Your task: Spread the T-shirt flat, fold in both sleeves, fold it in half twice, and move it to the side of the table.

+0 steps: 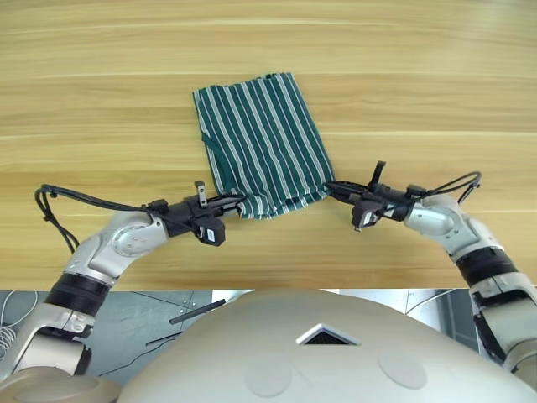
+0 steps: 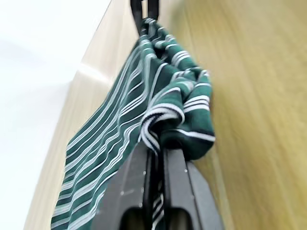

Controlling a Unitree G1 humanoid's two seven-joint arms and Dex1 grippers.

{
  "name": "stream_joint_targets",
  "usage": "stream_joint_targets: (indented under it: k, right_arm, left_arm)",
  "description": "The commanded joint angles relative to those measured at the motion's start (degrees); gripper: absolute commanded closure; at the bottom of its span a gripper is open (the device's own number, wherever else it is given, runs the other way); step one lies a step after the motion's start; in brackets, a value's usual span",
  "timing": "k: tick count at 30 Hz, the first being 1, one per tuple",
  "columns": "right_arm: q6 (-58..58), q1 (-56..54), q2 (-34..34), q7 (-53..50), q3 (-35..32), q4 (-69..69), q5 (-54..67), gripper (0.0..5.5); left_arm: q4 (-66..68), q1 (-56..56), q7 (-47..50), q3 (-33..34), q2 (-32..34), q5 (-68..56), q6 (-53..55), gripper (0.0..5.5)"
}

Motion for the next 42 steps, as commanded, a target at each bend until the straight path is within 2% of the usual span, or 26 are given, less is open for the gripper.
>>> stream_joint_targets:
  k: [1,5,8,11,14,18,23,27,34,42]
  right_arm:
    - [3.2,12.7,-8.6,2.7,-4.1,-16.1,6.9,5.43]
    - [8.7,27.1,-15.8,3.8,-11.0,-33.5,14.2,5.43]
    - [11.8,33.5,-16.9,4.0,-16.2,-40.5,19.4,5.43]
    - [14.4,35.4,-16.3,5.5,-17.9,-43.2,20.4,5.43]
    - [16.7,33.1,-14.4,6.7,-17.3,-43.0,21.0,5.43]
    - [18.8,27.7,-10.8,8.5,-14.9,-39.0,19.0,5.43]
    - [19.7,23.8,-8.7,11.2,-13.1,-35.6,17.3,5.43]
    - [21.4,18.3,-4.5,11.6,-11.8,-32.6,18.6,5.43]
    - [24.7,9.5,3.4,8.6,-13.9,-27.9,20.0,5.43]
    - [27.1,1.5,7.8,5.0,-13.4,-19.2,10.9,5.43]
  left_arm:
    - [-4.6,7.3,0.3,0.4,0.1,-3.3,-0.1,5.40]
    - [-15.2,20.4,0.8,3.5,3.0,-10.5,0.7,5.40]
    - [-20.7,29.0,0.5,6.4,5.3,-15.7,1.2,5.40]
    - [-23.3,31.5,0.4,8.9,5.3,-21.1,1.5,5.40]
    - [-21.3,27.6,-0.4,10.3,3.7,-25.3,2.6,5.40]
    - [-17.3,18.4,-1.1,8.6,-2.5,-26.8,7.2,5.40]
    - [-11.5,12.9,-2.0,6.4,-7.9,-23.0,9.9,5.40]
    - [-6.7,8.1,-1.1,5.9,-11.5,-19.9,12.2,5.40]
    - [-0.8,2.8,1.9,7.5,-15.8,-16.2,13.9,5.40]
    - [3.9,-1.1,7.1,9.5,-19.0,-12.0,16.9,5.40]
